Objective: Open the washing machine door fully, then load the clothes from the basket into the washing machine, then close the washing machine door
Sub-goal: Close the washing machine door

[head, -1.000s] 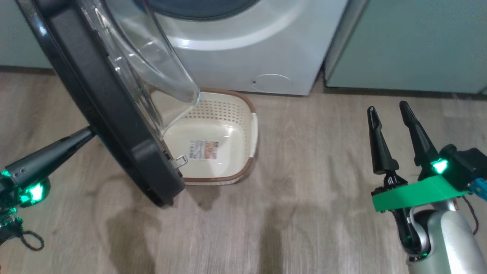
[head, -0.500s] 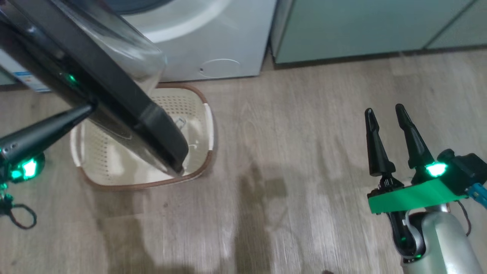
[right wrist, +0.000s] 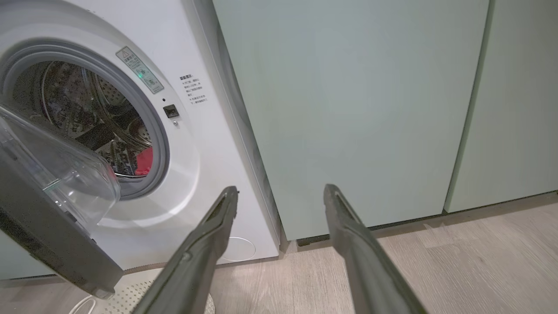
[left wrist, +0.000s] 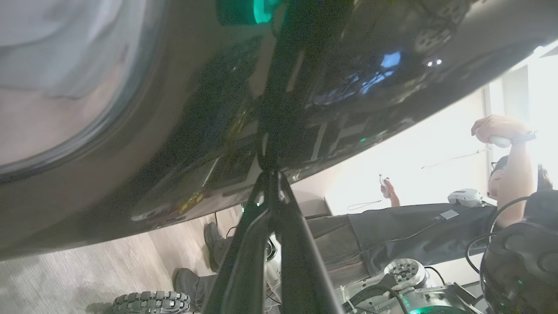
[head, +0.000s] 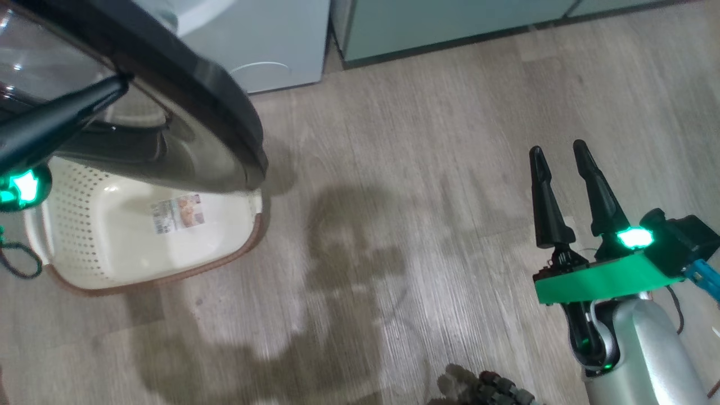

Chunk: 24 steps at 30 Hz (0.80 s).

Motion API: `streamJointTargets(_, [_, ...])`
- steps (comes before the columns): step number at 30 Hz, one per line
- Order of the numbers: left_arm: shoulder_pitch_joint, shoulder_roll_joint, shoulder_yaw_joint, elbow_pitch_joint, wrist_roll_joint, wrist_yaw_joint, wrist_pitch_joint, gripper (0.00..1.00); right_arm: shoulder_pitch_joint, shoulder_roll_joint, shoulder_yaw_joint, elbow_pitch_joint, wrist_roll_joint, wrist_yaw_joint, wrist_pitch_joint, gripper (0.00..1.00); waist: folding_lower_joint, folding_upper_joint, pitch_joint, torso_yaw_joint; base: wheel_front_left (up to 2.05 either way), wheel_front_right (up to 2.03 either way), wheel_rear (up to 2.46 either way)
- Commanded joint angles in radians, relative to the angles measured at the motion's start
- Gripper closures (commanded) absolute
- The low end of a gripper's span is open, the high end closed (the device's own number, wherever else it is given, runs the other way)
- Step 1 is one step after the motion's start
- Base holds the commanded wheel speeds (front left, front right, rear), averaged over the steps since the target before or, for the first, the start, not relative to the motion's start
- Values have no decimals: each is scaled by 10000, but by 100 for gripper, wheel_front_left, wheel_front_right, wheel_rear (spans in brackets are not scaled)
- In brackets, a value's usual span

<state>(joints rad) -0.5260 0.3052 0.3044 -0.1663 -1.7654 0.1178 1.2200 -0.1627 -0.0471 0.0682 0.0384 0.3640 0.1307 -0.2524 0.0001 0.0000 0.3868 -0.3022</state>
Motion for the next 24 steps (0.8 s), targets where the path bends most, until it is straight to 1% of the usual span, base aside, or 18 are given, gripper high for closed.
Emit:
streamJointTargets(1, [-526, 471, 205, -124, 201, 86, -128, 100, -200, -31, 216, -284, 120, 0, -86, 0, -1, 0, 183, -216, 0, 0, 0])
streamJointTargets(7, [-1624, 413, 11, 603, 534, 412, -675, 100, -304, -31, 294, -483, 284, 0, -90, 0, -1, 0, 527, -526, 0, 0, 0])
streamJointTargets(12, [-2366, 426, -65, 1113, 733, 500, -994, 100, -388, -31, 414, -574, 389, 0, -91, 0, -1, 0, 746, -744, 0, 0, 0])
streamJointTargets(19, [-3470, 433, -211, 2006, 1121, 472, -1522, 100, -456, -31, 545, -599, 568, 0, -92, 0, -1, 0, 952, -1047, 0, 0, 0])
streamJointTargets(24, [-4027, 476, -330, 2714, 1523, 370, -1936, 100, -493, -31, 602, -611, 653, 0, -92, 0, -1, 0, 1018, -1161, 0, 0, 0])
